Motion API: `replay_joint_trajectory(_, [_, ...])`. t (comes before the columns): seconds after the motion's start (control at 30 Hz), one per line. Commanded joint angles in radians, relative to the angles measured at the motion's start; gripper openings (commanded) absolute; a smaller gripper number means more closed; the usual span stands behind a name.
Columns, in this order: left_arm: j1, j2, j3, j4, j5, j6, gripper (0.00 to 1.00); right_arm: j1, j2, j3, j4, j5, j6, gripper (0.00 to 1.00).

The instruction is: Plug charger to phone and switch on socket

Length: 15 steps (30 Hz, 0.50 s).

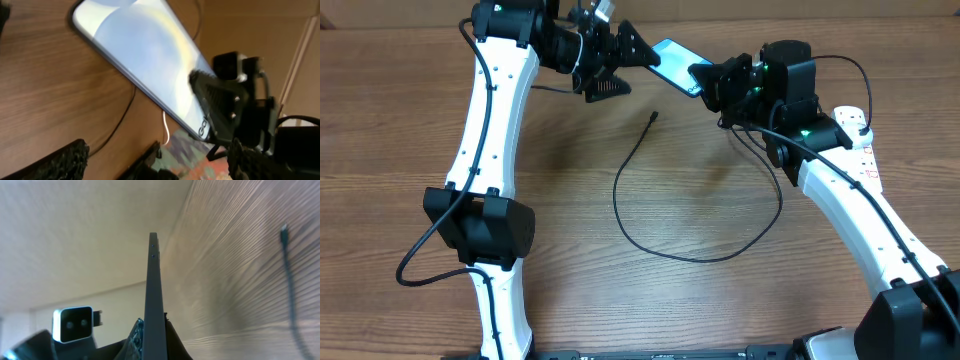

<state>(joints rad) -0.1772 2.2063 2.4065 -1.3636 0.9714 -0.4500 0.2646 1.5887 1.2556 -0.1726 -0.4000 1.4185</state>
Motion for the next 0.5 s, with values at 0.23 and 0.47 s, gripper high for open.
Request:
replay_joint_trajectory(0.23, [-0.006,-0.006,0.002,0.194,0.121,-0.245,0.89,0.034,-0.042,0.016,0.203,0.013,0.199,0.04])
replay_joint_trajectory(0.47, [-0.005,0.020,0.002,0.239,0.145,-0.465,0.88,0.070,-0.042,0.016,0.213,0.036,0.198,0.04])
